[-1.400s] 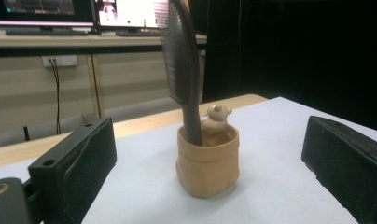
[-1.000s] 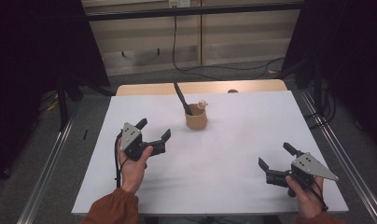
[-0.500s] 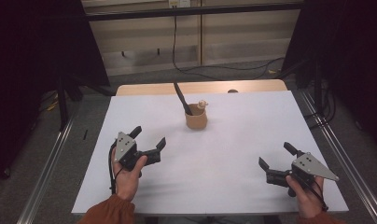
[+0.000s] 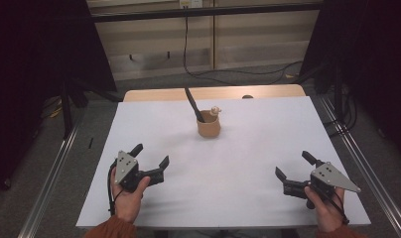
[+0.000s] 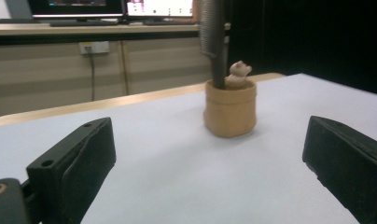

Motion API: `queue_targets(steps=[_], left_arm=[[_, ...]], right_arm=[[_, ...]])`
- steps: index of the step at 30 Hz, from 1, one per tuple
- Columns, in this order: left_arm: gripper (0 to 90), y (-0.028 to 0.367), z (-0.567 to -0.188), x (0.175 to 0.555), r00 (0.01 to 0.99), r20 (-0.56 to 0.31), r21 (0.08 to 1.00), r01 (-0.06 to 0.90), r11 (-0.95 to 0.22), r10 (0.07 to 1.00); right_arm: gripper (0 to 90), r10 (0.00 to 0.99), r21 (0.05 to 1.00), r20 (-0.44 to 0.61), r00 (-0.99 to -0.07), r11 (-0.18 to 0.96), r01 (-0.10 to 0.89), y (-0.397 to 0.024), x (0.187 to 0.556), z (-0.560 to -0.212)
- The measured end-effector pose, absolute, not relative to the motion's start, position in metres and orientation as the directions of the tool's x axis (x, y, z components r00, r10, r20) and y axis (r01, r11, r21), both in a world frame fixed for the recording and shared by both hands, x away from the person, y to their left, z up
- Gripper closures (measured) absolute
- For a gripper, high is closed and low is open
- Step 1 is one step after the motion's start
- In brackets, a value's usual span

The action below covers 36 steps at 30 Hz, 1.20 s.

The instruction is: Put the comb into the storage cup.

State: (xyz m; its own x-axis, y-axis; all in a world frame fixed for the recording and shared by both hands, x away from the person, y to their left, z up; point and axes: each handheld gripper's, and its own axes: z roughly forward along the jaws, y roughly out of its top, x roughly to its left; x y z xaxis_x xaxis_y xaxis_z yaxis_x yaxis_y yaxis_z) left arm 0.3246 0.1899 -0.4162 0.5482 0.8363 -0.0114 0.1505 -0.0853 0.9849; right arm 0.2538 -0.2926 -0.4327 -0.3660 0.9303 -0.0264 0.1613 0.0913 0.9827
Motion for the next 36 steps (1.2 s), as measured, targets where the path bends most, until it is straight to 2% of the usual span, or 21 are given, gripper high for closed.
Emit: queue_targets(steps=[11,14,18,22,26,32,36], left_arm=[[2.9,0.202,-0.427,0.308,0.532,-0.032,0.974,0.207,-0.094,0.846],[3.1,0.206,-0.428,0.302,0.533,-0.007,0.971,0.205,-0.121,0.846],[3.2,0.211,-0.428,0.298,0.508,-0.034,0.971,0.22,-0.092,0.861],[3.5,0.215,-0.426,0.294,0.478,-0.04,0.978,0.197,-0.063,0.878],[3.7,0.214,-0.428,0.295,0.472,-0.056,0.973,0.225,-0.058,0.88],[3.7,0.213,-0.429,0.299,0.502,-0.069,0.968,0.242,-0.063,0.862],[3.7,0.212,-0.424,0.298,0.514,-0.07,0.975,0.216,-0.049,0.855]], right_arm=[[0.0,0.934,0.983,-0.026,-0.356,0.088,0.159,-0.295,0.251,-0.432],[0.0,0.935,0.984,-0.023,-0.353,0.084,0.16,-0.297,0.249,-0.431],[0.0,0.938,0.984,-0.025,-0.347,0.084,0.156,-0.299,0.245,-0.43],[0.0,0.936,0.983,-0.017,-0.35,0.08,0.167,-0.3,0.24,-0.432],[0.0,0.938,0.982,-0.018,-0.347,0.081,0.168,-0.301,0.238,-0.432],[0.0,0.938,0.984,-0.012,-0.346,0.073,0.164,-0.3,0.243,-0.433],[0.0,0.937,0.984,-0.017,-0.349,0.078,0.161,-0.299,0.243,-0.433]])
